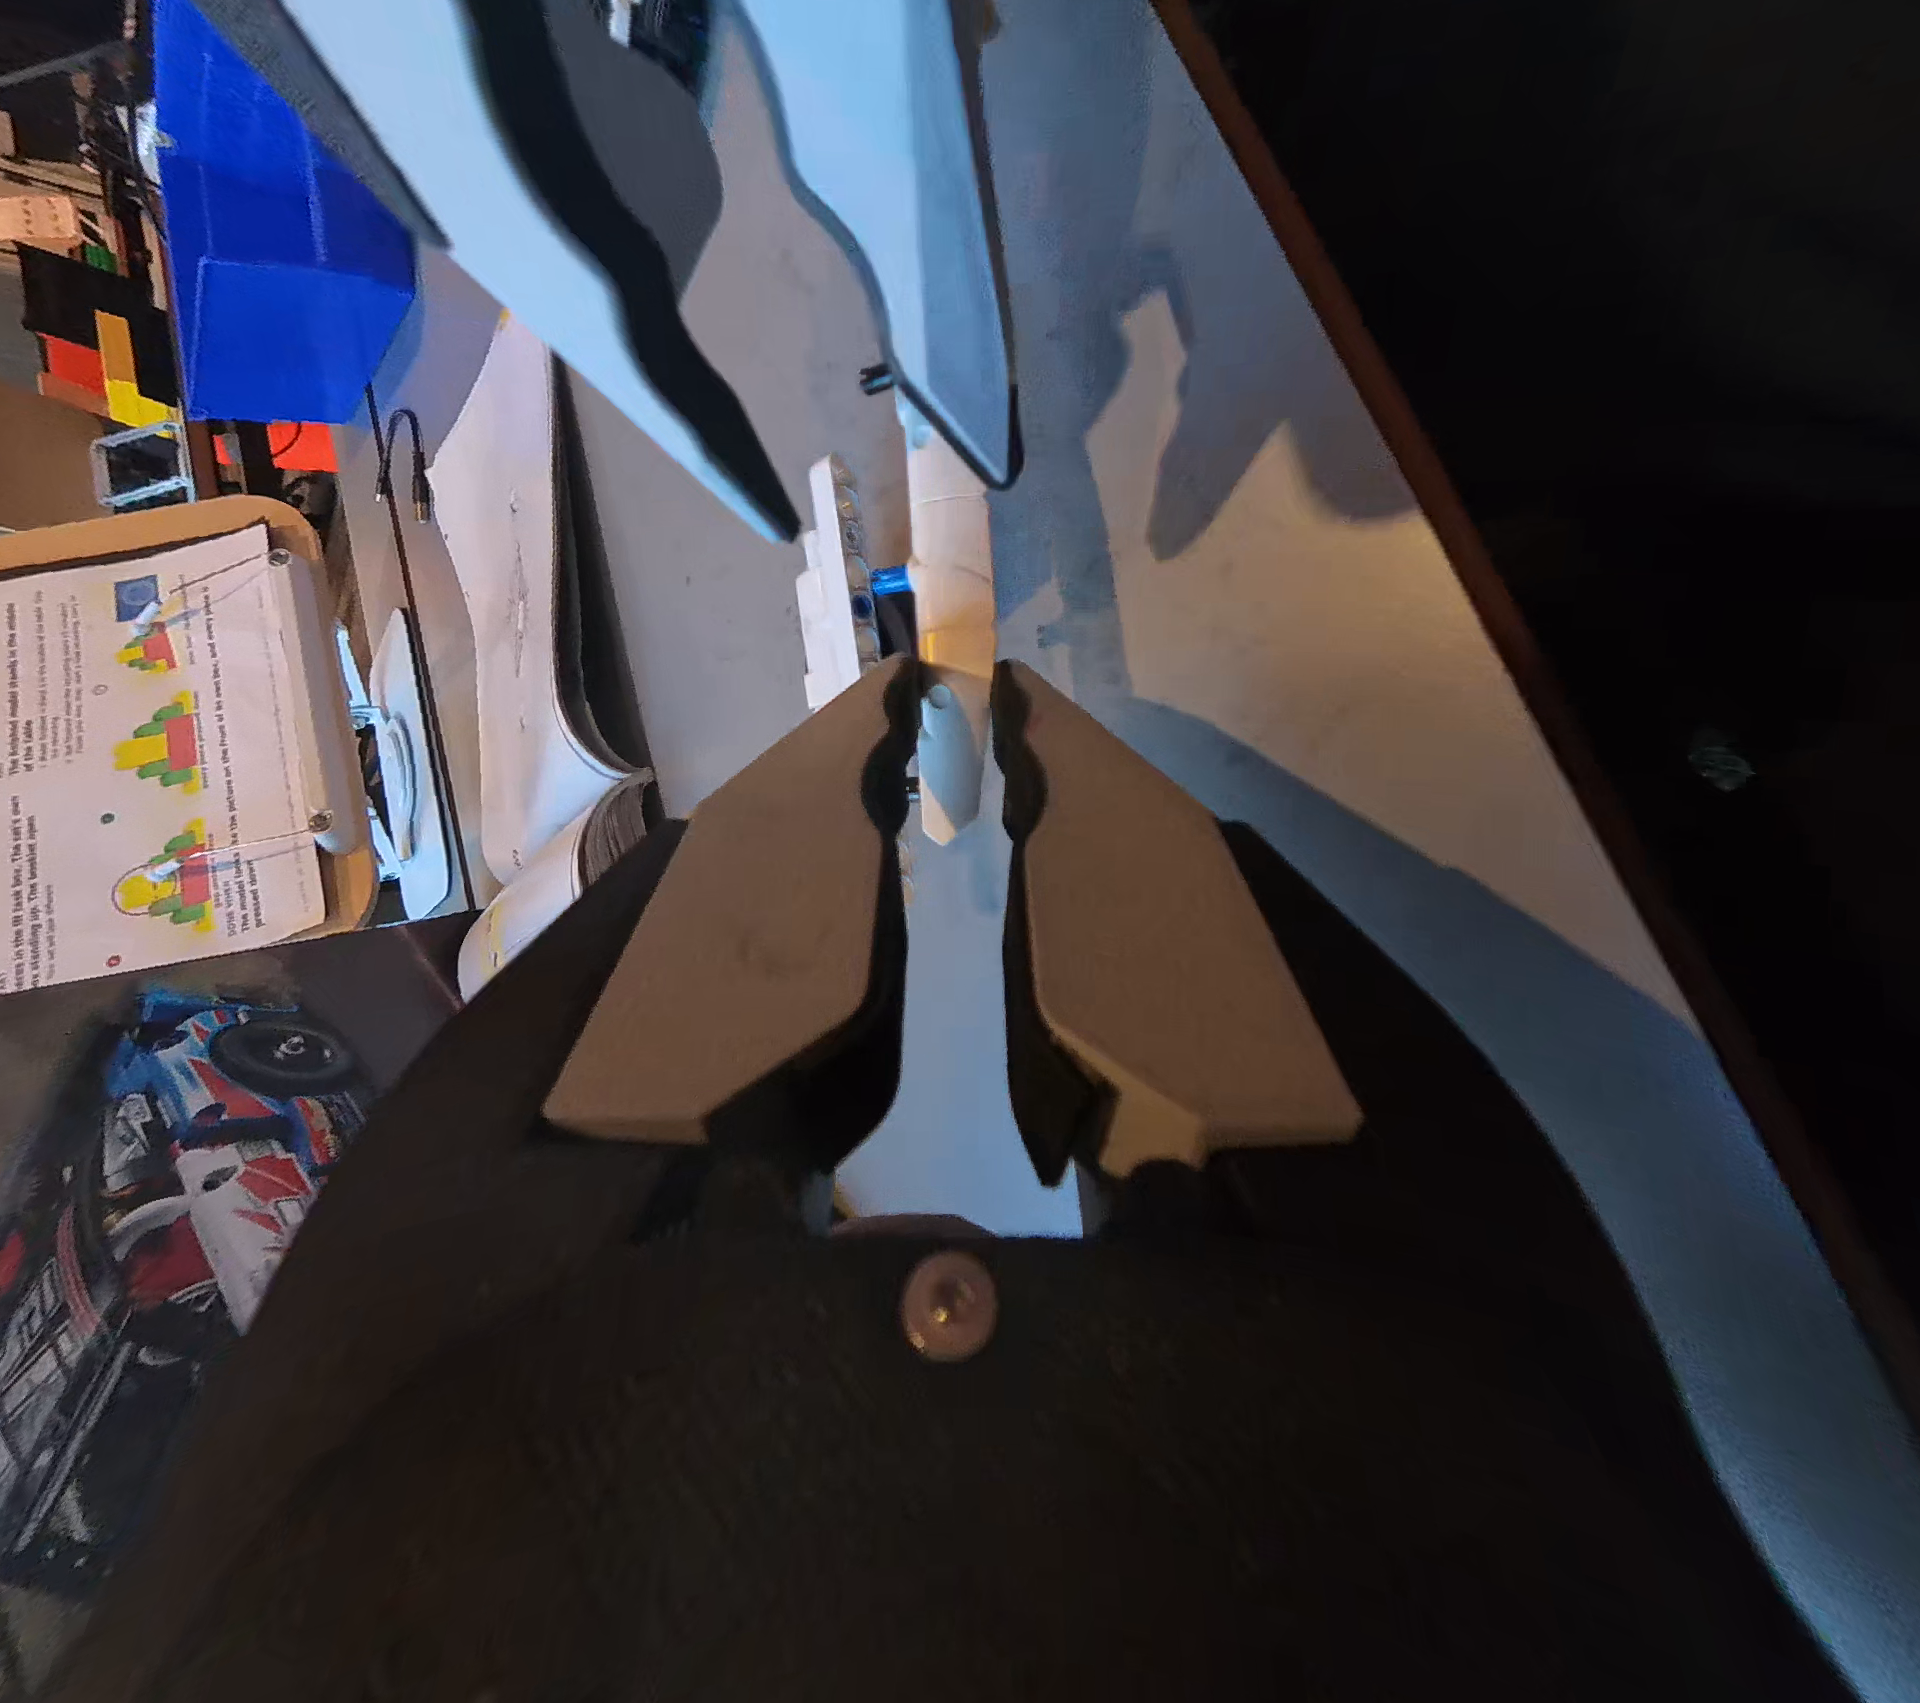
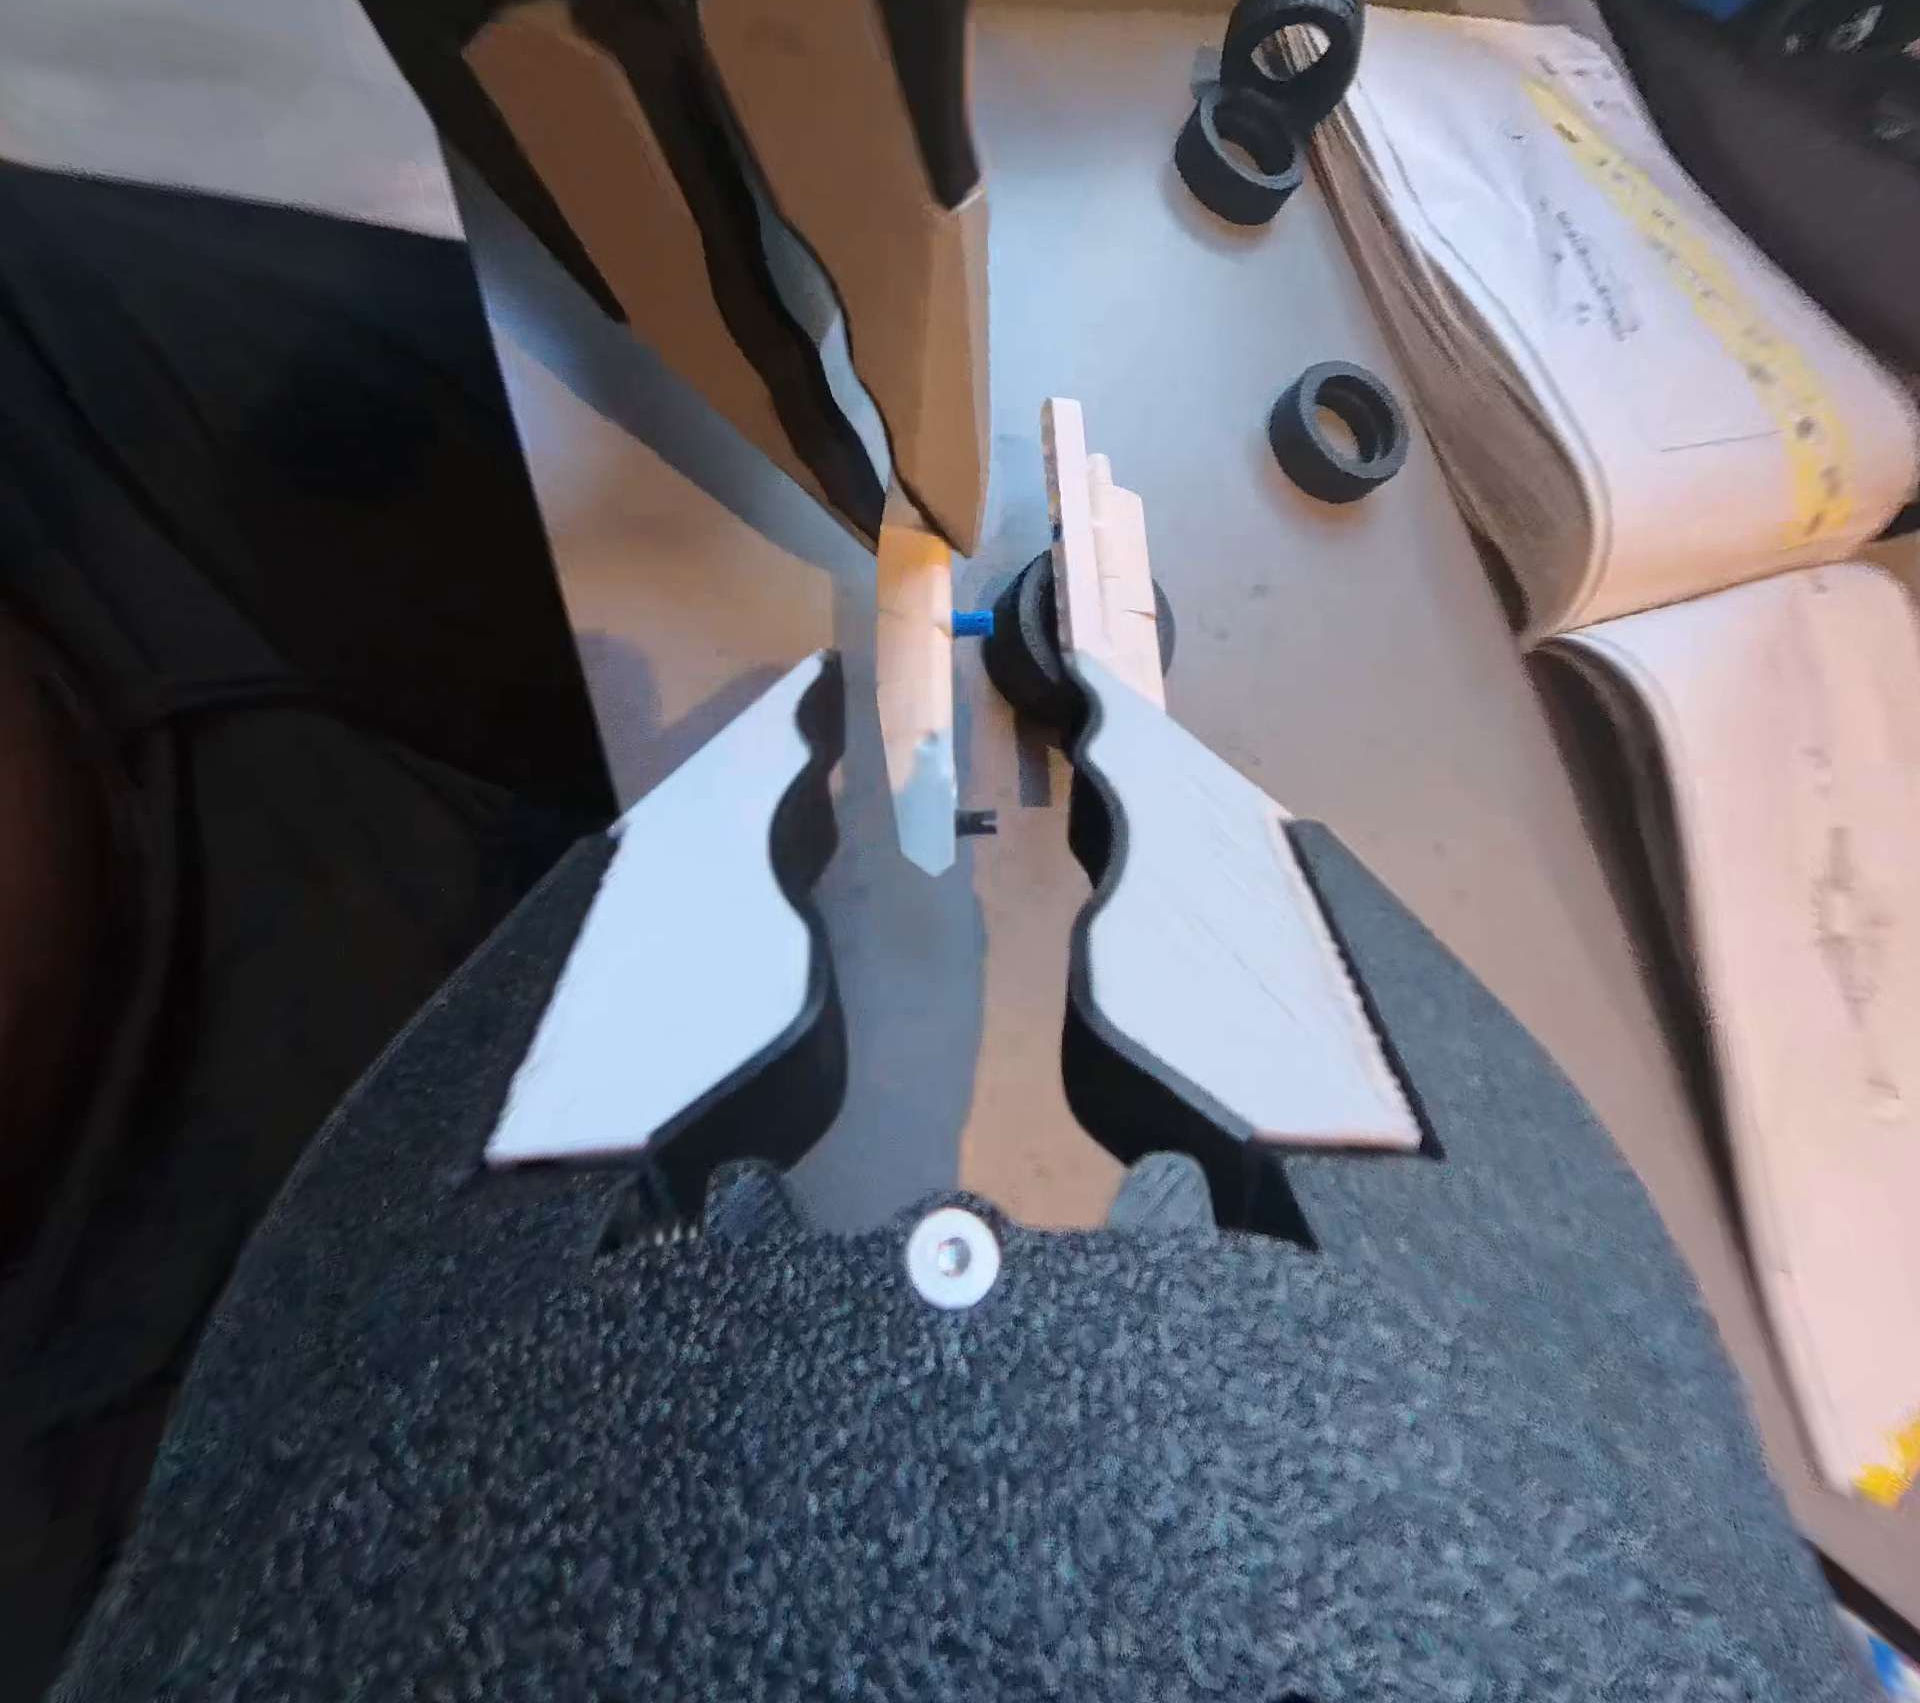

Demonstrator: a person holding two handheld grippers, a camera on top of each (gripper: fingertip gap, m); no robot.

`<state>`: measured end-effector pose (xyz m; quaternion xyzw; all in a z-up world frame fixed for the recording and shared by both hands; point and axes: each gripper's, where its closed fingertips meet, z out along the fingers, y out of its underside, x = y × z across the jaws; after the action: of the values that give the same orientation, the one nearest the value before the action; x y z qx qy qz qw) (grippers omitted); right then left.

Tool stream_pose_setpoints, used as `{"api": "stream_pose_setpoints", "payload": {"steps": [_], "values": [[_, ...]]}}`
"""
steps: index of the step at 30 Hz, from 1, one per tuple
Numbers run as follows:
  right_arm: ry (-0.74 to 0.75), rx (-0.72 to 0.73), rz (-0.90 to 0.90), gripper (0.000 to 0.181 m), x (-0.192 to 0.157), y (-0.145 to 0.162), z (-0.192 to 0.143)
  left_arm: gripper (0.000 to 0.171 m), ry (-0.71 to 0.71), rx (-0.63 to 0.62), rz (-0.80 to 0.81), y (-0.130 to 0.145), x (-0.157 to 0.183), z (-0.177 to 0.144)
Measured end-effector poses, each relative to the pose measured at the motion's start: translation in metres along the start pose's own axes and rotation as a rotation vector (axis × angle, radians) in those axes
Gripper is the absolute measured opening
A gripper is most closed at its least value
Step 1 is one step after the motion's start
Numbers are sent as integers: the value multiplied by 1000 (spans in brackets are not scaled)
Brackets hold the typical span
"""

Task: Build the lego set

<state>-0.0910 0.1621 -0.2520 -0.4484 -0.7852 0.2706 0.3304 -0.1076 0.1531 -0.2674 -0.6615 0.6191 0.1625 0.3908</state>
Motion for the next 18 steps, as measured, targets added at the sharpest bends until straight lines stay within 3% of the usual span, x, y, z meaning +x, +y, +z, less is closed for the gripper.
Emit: {"api": "stream_pose_setpoints", "payload": {"steps": [3, 8, 13, 18], "values": [[109, -74, -136, 29, -1, 7, 8, 11, 10, 14, -30, 5, 1, -1], [218, -97, -264, 30, -3, 0, 16, 11, 28, 60, -98, 3, 0, -2], [368, -176, -453, 15, 4, 6, 23, 9, 33, 74, -111, 2, -3, -3], [490, -157, -616, 8, 3, -1, 20, 7, 33, 51, -128, 8, 0, -2]]}}
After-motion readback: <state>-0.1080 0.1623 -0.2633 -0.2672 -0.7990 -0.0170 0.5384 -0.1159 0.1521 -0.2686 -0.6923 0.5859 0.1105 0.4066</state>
